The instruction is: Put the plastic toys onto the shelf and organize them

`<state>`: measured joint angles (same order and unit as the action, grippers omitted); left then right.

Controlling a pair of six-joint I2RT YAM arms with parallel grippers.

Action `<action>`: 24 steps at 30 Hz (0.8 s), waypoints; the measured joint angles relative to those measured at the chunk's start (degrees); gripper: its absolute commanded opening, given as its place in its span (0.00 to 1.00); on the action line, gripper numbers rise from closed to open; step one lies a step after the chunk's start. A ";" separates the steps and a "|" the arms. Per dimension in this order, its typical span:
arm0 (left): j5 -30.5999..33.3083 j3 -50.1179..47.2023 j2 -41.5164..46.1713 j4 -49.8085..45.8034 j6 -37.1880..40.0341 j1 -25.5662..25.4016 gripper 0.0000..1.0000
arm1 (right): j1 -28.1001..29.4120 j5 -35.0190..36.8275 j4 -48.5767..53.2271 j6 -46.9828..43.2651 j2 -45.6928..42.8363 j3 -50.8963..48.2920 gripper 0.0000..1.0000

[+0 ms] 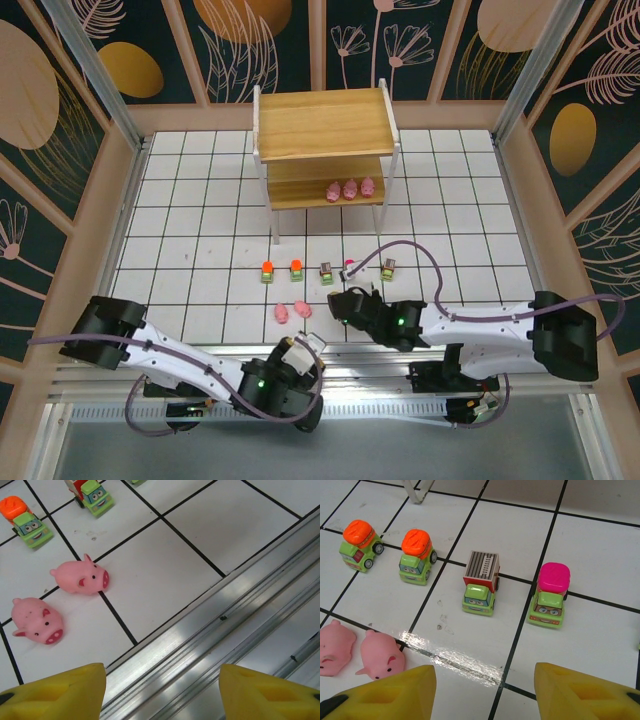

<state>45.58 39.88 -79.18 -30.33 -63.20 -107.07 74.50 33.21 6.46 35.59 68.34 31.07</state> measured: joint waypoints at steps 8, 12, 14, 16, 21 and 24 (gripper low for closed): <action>4.31 -8.13 22.58 -9.53 -13.90 -0.11 0.63 | 0.61 -0.11 -0.59 0.39 2.38 0.85 0.56; 7.21 -9.88 34.67 -17.35 -20.41 -0.09 0.65 | 0.96 -0.37 -1.53 0.39 4.90 1.97 0.56; 8.02 -9.92 35.93 -20.44 -22.62 -0.09 0.66 | 1.51 -0.66 -1.99 0.42 6.47 2.78 0.56; 8.61 -9.88 34.47 -22.77 -24.63 -0.09 0.67 | 2.27 -0.98 -2.32 0.48 8.04 3.72 0.56; 8.63 -8.61 25.81 -25.64 -28.15 0.15 0.70 | 3.96 -2.08 -3.69 1.14 12.20 6.14 0.57; 7.87 -8.28 22.69 -24.68 -29.29 0.81 0.71 | 4.87 -2.73 -4.35 1.31 15.39 7.96 0.58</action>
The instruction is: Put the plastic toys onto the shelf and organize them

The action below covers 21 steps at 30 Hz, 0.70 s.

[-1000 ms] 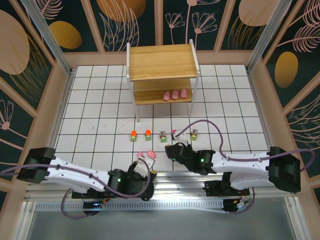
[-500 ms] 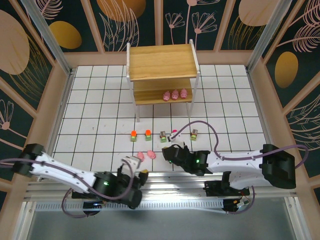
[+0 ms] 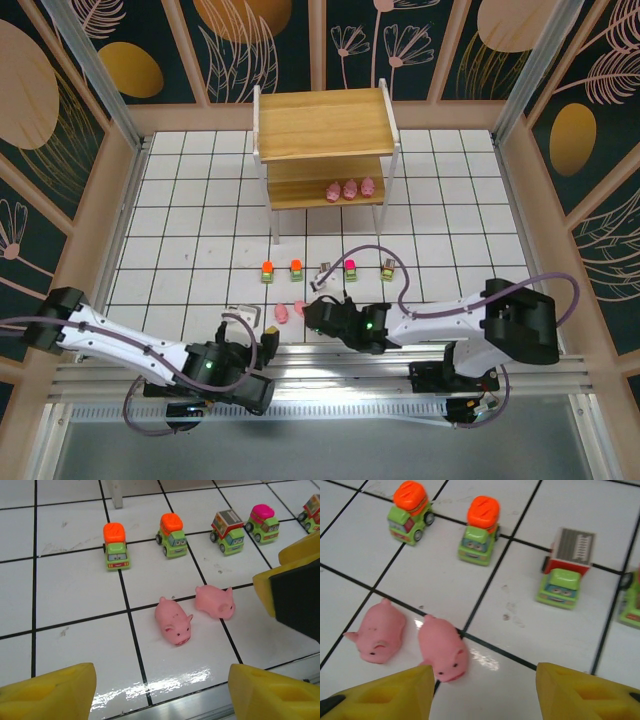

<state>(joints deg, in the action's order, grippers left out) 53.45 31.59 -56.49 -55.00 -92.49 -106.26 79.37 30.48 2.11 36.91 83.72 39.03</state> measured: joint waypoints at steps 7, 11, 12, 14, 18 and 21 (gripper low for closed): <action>-2.43 -3.13 4.76 8.98 4.70 6.95 0.71 | 1.16 -0.55 -0.79 -0.35 3.56 1.60 0.59; -4.46 -3.15 5.01 14.08 12.44 14.23 0.71 | 1.14 -0.55 -0.90 -0.52 3.56 1.60 0.60; -5.25 -3.15 4.96 15.69 14.82 16.55 0.71 | 1.14 -0.55 -0.96 -0.55 3.56 1.60 0.60; -6.19 -3.15 5.03 18.03 18.71 20.22 0.71 | 1.14 -0.55 -1.22 -0.55 3.56 1.60 0.60; -8.83 -3.41 6.75 22.21 26.34 26.99 0.72 | 1.14 -0.57 -2.05 -0.57 3.54 1.42 0.60; -11.78 -4.37 8.15 26.03 32.20 33.38 0.72 | 1.14 -0.59 -2.45 -0.96 3.54 1.40 0.61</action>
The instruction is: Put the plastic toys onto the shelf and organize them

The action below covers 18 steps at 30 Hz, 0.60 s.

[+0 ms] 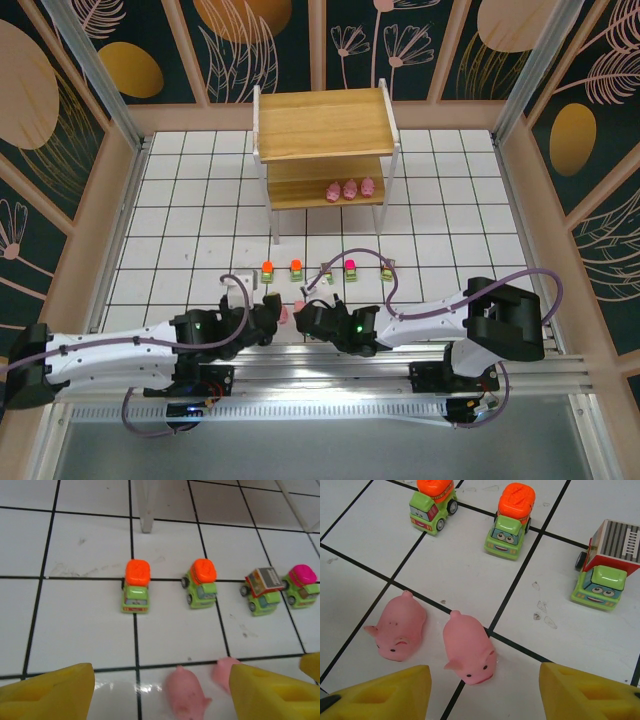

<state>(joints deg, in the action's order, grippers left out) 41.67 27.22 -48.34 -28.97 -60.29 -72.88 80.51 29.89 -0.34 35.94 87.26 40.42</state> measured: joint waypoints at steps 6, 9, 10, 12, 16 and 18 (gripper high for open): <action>-7.91 -2.80 -0.61 6.99 9.75 8.55 0.74 | 0.00 -1.07 -1.01 -1.53 0.04 0.02 0.61; -11.52 -3.87 -1.60 9.35 12.37 10.05 0.74 | -0.04 -1.55 -1.46 -2.60 1.36 0.09 0.61; -12.41 -4.13 -1.81 9.90 12.85 10.21 0.74 | -0.04 -1.70 -1.46 -2.89 1.99 0.09 0.61; -14.62 -4.87 -2.08 11.10 13.81 10.34 0.74 | -0.17 -2.05 -1.44 -3.72 3.37 0.09 0.61; -17.57 -6.27 -2.08 12.74 15.06 10.36 0.75 | -0.90 -3.02 -1.42 -5.60 4.39 0.09 0.61; -18.69 -6.69 -2.08 12.94 15.34 10.36 0.75 | -1.38 -3.17 -1.49 -6.64 4.39 0.11 0.60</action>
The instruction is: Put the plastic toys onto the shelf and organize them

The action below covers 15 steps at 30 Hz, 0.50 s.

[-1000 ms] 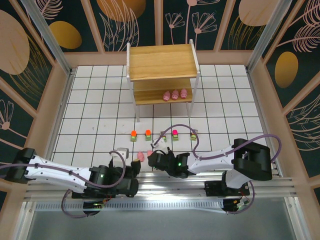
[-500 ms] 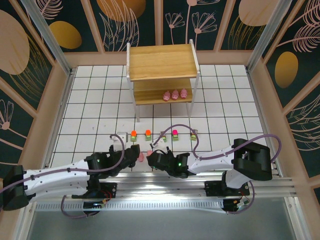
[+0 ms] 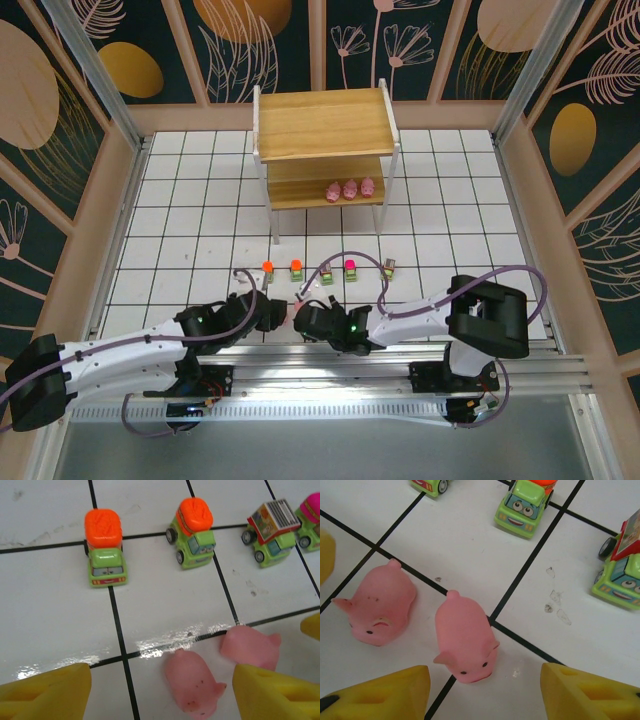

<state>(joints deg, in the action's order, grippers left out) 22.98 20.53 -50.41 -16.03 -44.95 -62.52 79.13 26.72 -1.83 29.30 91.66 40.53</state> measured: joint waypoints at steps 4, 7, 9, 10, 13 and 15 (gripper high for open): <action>-0.85 -0.09 -0.35 0.61 0.42 0.00 0.75 | -0.76 -0.50 -0.33 -2.25 0.02 0.35 0.59; -1.40 -0.09 -0.61 0.87 0.42 0.02 0.75 | -1.07 -1.18 -1.16 -3.91 0.04 0.63 0.57; -1.57 -0.09 -0.59 0.87 0.39 0.07 0.75 | -1.11 -1.60 -1.75 -5.05 0.04 0.63 0.56; -1.60 -0.09 -0.57 0.87 0.39 0.20 0.75 | -1.11 -1.84 -1.99 -5.49 0.04 0.63 0.55; -1.60 -0.33 0.00 0.87 0.37 0.76 0.75 | -1.16 -2.80 -2.82 -6.97 0.04 0.63 0.54; -1.62 -0.55 0.63 0.87 0.35 1.09 0.75 | -1.16 -3.10 -3.21 -8.04 0.07 0.63 0.53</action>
<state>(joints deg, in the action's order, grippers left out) 21.37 19.99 -49.78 -15.16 -44.60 -61.43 77.97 23.62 -5.04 21.26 91.72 41.17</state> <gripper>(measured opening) 0.752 0.540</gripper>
